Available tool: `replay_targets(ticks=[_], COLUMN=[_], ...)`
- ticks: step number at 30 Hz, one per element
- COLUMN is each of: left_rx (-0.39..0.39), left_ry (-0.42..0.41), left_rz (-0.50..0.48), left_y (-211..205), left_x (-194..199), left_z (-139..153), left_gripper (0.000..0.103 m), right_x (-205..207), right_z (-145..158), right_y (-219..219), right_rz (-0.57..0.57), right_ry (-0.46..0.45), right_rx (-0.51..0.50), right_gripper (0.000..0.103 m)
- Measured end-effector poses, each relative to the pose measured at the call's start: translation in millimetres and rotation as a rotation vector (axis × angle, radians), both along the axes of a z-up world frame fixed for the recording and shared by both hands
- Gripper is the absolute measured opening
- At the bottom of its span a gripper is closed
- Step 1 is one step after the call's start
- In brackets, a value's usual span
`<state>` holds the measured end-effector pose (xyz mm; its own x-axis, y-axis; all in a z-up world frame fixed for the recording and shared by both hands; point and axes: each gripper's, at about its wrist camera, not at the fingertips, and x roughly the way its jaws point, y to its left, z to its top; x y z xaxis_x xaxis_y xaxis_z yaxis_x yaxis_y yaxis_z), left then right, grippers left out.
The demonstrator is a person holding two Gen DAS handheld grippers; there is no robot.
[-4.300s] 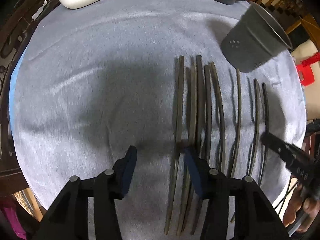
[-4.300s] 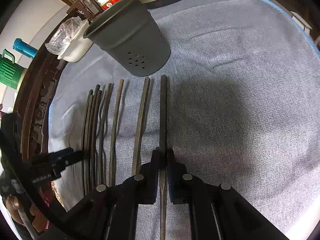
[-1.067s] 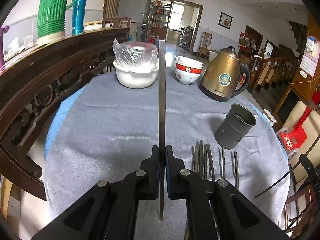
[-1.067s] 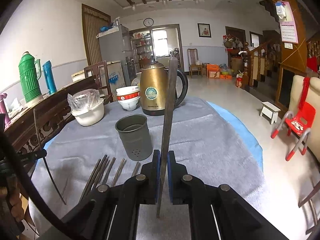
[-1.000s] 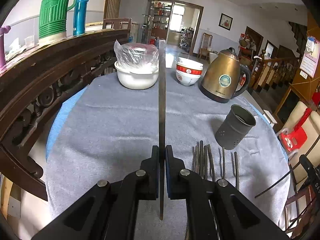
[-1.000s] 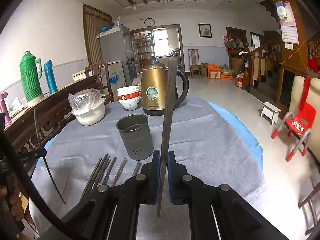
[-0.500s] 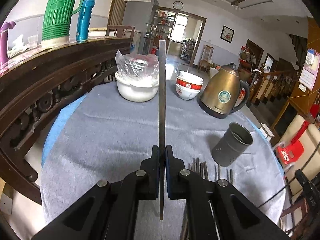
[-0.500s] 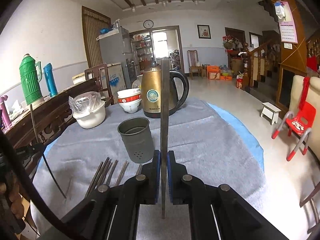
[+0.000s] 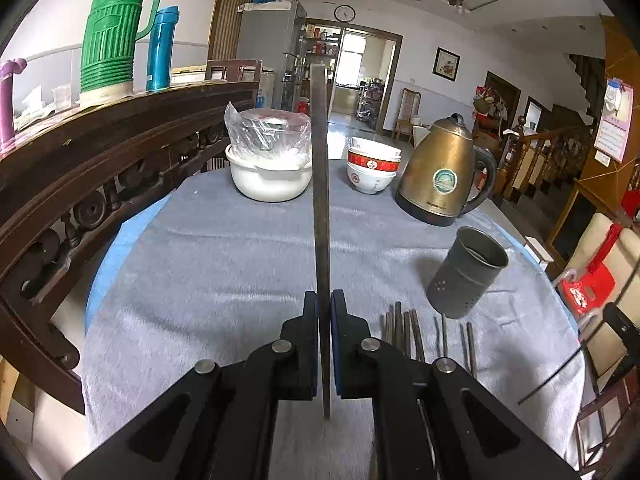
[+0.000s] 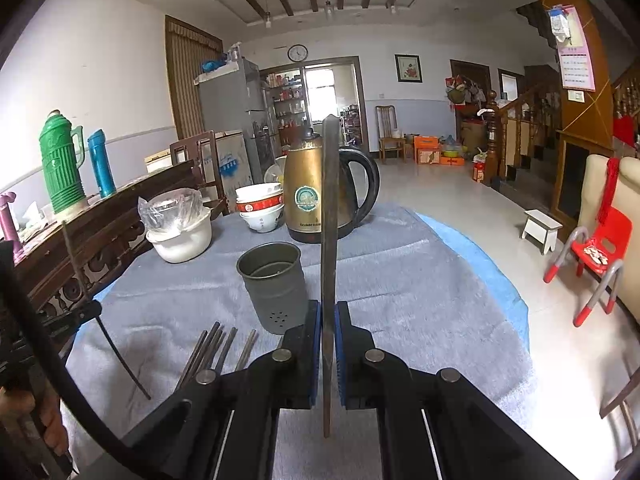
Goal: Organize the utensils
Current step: 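Lift the chopsticks upright with both tools toward the grey holder cup, then lower the left tool's chopstick into the grey holder cup and open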
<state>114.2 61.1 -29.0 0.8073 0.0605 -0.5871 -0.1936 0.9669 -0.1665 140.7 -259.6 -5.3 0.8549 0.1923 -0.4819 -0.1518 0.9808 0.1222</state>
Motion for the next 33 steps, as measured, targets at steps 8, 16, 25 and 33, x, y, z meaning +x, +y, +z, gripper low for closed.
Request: replay_targets(ticks=[8, 16, 25, 33], left_rx=[-0.037, -0.137, -0.241, -0.263], left_ry=[-0.015, -0.083, -0.169, -0.163], left_rz=[0.003, -0.032, -0.093, -0.094], left_y=[6, 6, -12, -49], left_x=[-7, 9, 57, 125], left_z=[10, 49, 100, 102], left_gripper=[0.006, 0.006, 0.006, 0.006], right_x=[1, 17, 58, 116], right_z=[4, 32, 77, 86], right_y=[-4, -16, -14, 3], right_rz=[-0.004, 0.003, 0.027, 0.031], right_ry=[-0.004, -0.026, -0.108, -0.116], right_rx=[0.016, 0.128, 0.235, 0.289], right_gripper=[0.007, 0.007, 0.007, 0.007])
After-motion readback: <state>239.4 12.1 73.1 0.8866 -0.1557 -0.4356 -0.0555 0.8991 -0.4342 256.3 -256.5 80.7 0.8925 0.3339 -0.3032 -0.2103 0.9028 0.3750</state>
